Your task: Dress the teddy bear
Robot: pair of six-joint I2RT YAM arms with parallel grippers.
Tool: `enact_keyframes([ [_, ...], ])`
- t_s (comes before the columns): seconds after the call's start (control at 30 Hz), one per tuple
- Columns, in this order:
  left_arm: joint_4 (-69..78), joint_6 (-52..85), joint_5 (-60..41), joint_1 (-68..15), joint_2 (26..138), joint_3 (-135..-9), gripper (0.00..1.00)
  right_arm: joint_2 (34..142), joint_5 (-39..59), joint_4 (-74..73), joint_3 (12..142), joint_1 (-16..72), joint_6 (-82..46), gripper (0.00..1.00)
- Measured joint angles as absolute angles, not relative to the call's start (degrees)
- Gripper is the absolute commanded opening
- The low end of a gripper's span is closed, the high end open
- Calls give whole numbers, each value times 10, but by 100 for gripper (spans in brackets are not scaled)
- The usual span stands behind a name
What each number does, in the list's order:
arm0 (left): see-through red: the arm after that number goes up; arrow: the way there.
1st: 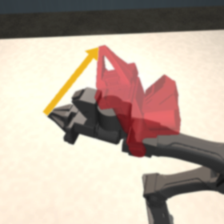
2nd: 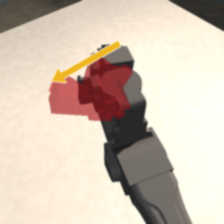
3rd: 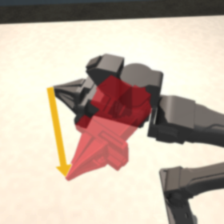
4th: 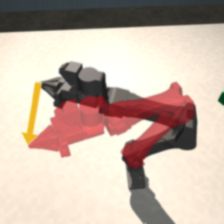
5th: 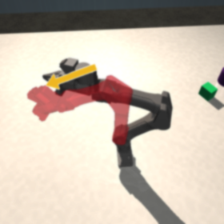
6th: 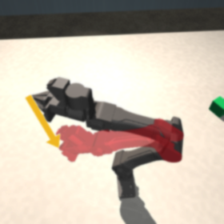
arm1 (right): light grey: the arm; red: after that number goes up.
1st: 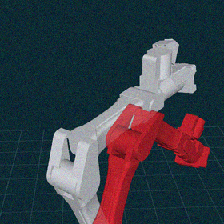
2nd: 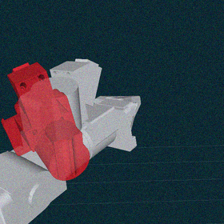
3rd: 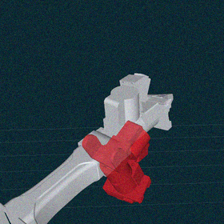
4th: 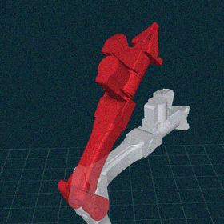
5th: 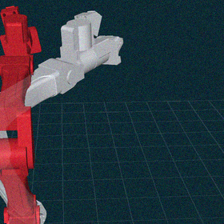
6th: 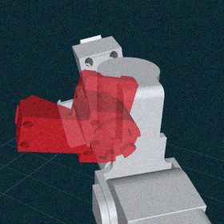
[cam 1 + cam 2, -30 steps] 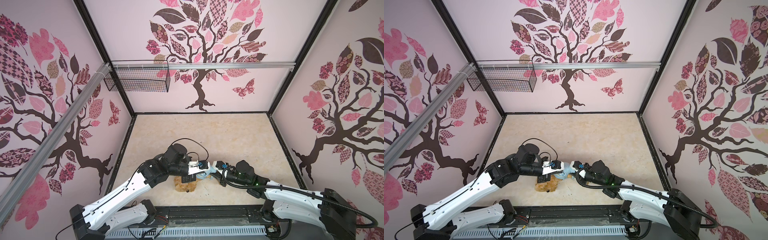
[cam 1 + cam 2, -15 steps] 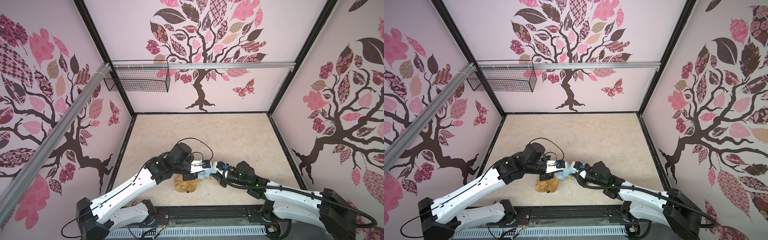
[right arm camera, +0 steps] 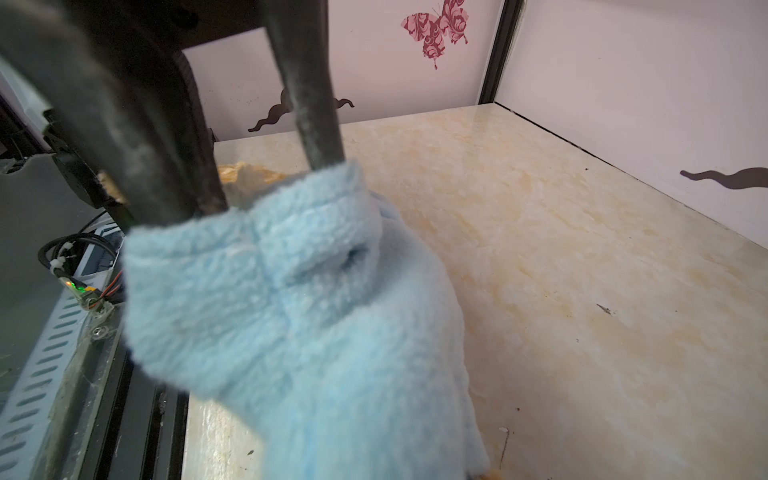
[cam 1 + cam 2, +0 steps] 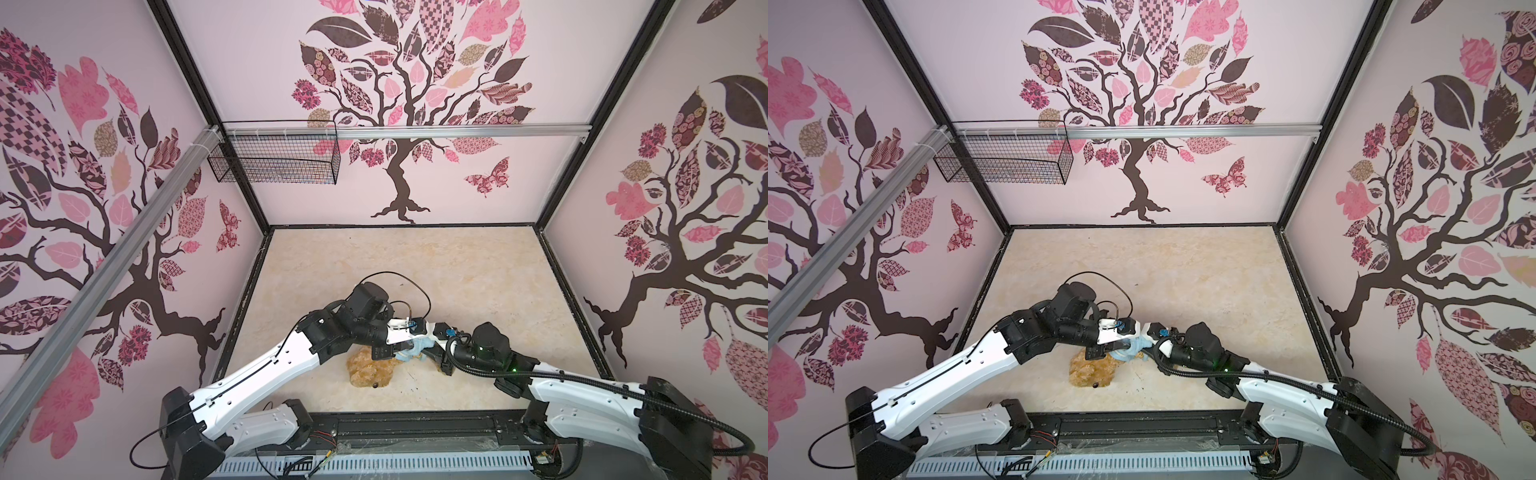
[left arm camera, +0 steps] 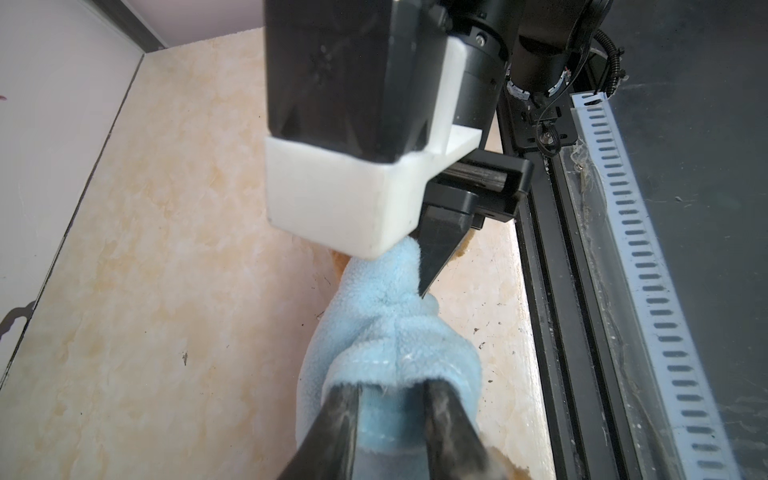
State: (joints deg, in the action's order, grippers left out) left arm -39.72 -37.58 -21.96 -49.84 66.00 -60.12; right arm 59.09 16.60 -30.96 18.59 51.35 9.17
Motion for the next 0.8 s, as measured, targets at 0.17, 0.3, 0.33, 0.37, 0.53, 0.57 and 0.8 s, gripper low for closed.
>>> enact_keyframes([
  [0.17,-415,-393,-218,-499,671,-609,33,591,166,-310,188,514,71,21],
  [0.3,-411,-395,-225,-501,671,-609,39,599,174,-310,202,514,45,21],
  [0.33,-405,-393,-227,-501,672,-609,40,602,178,-314,206,514,38,20],
  [0.37,-401,-391,-228,-502,672,-609,41,606,181,-320,207,514,30,20],
  [0.53,-391,-388,-219,-503,696,-609,41,618,196,-333,207,513,-8,20],
  [0.57,-390,-388,-215,-503,700,-609,39,618,196,-333,207,512,-14,20],
  [0.8,-394,-386,-194,-504,709,-610,12,618,195,-340,198,511,-40,19],
])
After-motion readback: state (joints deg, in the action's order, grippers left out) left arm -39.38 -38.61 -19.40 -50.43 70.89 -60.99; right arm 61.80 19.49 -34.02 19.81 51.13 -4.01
